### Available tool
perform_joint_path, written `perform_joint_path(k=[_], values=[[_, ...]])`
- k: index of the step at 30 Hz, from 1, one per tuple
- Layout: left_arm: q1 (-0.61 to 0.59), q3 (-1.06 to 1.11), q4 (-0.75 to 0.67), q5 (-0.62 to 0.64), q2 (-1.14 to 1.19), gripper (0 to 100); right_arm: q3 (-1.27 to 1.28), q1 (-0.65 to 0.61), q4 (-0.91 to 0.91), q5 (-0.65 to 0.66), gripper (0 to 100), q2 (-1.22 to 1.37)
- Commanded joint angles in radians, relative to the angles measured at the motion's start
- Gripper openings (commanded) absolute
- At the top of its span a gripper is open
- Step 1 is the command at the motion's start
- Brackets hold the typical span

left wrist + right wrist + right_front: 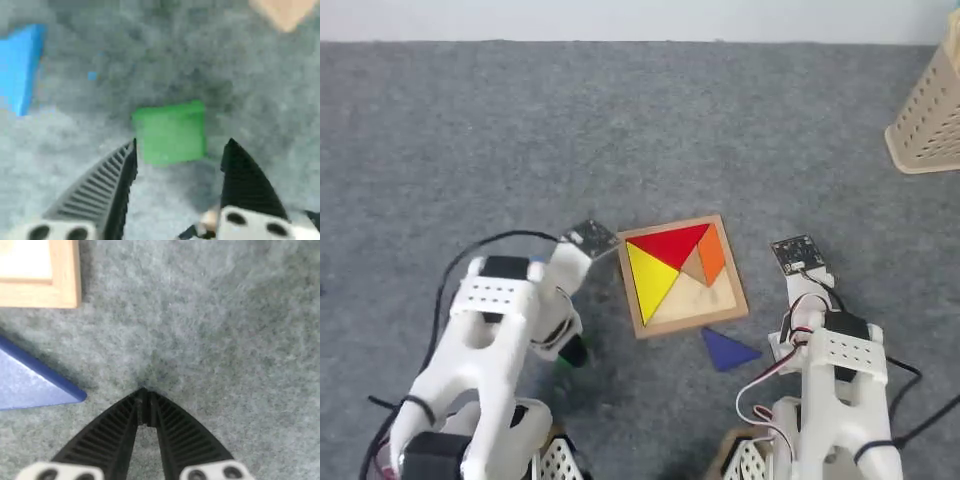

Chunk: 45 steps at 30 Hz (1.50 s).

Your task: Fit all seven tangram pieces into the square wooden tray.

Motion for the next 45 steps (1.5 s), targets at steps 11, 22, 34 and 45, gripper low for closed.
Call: perform_joint_path(k=[11,22,34,45], values=[[0.011,0.070,-0.147,-0.009,0.000,27,0.000,-0.001,-0.021,0.014,0.6,-0.028],[0.018,-0.030,-0.184,-0.009,0.292,19,0.000,-0.001,-0.021,0.014,0.6,-0.028],[0.018,-0.136,-0.203,0.091,0.137,16,0.000,-0.001,-0.021,0.014,0.6,-0.030],[0.137,-0.331,-0.066,0.190,0.121,16,0.000,-0.024,-0.021,0.014,0.6,-0.028]])
